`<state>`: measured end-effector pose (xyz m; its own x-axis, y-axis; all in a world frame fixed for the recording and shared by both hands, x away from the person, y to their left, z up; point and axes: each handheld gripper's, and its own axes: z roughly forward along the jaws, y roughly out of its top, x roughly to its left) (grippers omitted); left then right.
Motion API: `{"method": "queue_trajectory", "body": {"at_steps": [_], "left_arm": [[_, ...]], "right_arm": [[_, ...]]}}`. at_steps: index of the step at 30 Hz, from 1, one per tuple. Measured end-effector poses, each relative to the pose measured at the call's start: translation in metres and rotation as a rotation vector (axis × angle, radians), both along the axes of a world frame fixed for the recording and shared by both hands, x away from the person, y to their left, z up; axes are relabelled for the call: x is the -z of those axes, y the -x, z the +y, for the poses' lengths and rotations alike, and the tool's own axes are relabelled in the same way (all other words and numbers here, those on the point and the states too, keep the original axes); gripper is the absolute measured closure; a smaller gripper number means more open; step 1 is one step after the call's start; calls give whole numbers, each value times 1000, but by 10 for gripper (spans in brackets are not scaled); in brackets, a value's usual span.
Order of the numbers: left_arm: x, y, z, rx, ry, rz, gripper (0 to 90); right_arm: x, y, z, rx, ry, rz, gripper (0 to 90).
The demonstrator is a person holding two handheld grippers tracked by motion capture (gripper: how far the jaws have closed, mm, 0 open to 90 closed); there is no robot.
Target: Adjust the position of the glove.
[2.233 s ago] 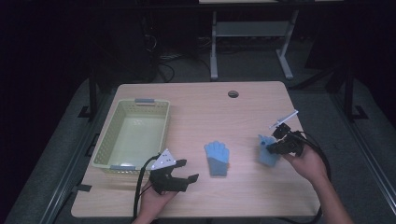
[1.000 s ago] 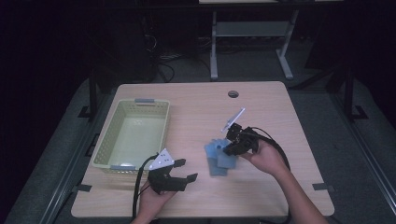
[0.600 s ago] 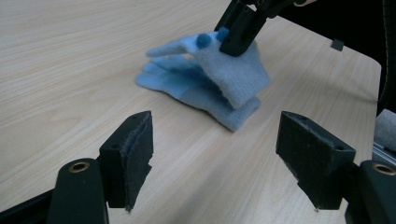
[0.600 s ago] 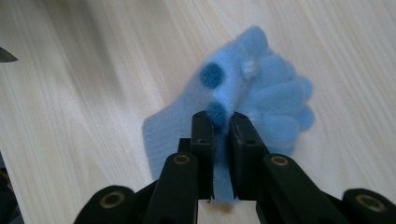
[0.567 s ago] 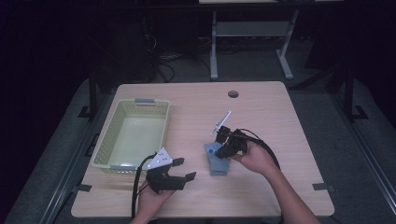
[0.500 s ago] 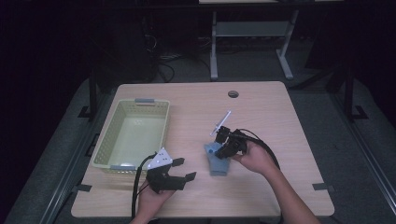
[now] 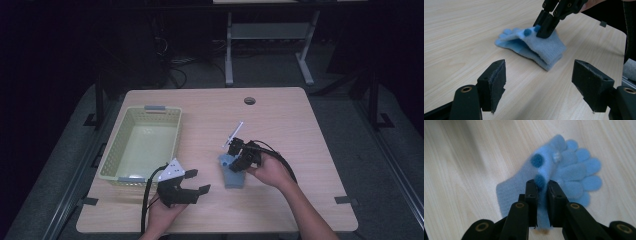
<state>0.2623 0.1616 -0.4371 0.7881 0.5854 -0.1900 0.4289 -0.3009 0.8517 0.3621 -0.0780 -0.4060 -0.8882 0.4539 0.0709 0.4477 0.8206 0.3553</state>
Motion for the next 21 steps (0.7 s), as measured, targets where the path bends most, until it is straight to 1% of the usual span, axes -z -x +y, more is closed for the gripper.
{"method": "queue_trajectory", "body": {"at_steps": [4,7,10,12,14,16,17,18,21], "left_arm": [[1,0,0,0,-1,5,271],[0,0,0,0,1,1,272],[0,1,0,4,-7,-2,271],[1,0,-1,2,-2,0,272],[1,0,-1,3,-4,3,271],[1,0,-1,4,-1,2,272],[1,1,-1,5,0,2,272],[1,1,-1,5,0,2,271],[1,1,-2,8,1,6,272]], "right_arm": [[3,-1,0,7,5,-3,789],[6,-1,1,9,7,-8,780],[8,0,2,4,17,-10,756],[10,-1,1,7,20,-11,704],[10,-3,0,23,6,-22,615],[8,-3,-2,48,-10,-38,576],[6,-3,-2,57,-13,-46,584],[5,-3,-3,62,-24,-55,611],[3,-1,-3,77,-58,-63,748]]}}
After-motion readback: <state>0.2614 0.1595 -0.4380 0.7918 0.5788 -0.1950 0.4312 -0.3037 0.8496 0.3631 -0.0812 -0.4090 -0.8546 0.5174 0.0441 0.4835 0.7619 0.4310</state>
